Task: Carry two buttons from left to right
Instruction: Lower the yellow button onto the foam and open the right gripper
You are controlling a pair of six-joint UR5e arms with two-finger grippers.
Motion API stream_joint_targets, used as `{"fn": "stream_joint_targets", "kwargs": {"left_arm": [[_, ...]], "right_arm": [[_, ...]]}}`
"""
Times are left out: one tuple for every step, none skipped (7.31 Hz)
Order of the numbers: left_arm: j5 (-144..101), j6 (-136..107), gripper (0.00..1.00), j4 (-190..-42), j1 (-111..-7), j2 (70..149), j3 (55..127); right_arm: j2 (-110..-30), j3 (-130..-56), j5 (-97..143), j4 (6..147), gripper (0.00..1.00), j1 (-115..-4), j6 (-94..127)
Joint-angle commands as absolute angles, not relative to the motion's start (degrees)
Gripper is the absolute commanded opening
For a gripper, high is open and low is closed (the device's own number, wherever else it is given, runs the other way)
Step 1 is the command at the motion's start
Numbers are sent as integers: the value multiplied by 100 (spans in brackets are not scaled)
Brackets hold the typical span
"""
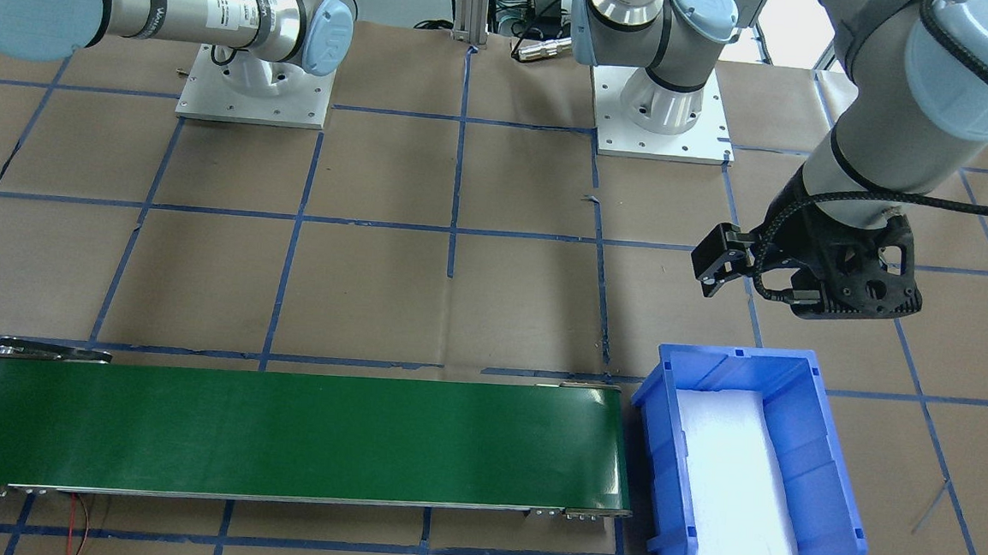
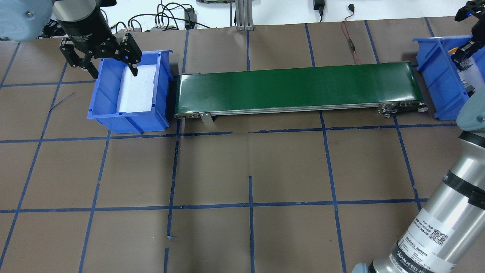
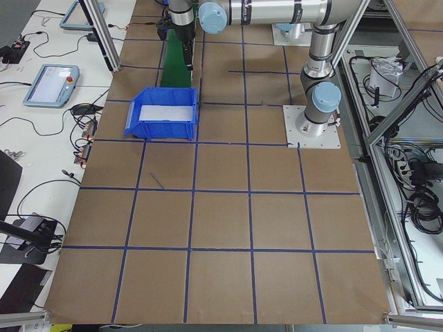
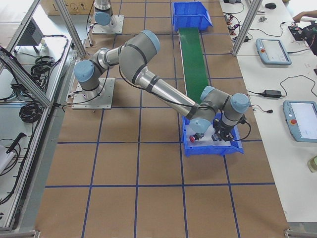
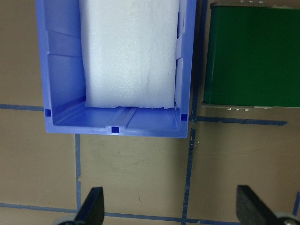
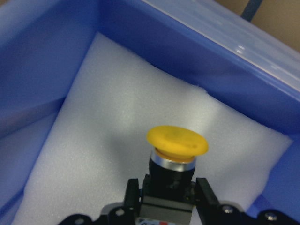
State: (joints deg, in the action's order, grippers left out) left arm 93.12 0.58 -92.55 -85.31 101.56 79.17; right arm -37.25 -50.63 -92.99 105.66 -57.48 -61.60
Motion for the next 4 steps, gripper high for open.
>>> {"fn": "stream_joint_targets", "kwargs": {"left_arm": [[9325, 62, 100, -9264, -8525, 10116, 7945], [9316, 62, 100, -9264, -8534, 10116, 7902], [9325, 62, 100, -9264, -8517, 10116, 7884], [9299, 79, 100, -9264, -8482, 10125, 7875]], "right_arm": [[-3709, -5062, -9290, 10564, 45, -5757, -6117], [-3709, -5062, -9290, 10564, 45, -5757, -6117], [-3718, -5062, -9290, 10564, 45, -5757, -6117], [-3744, -5054, -9290, 10556, 45, -5757, -6117]]}}
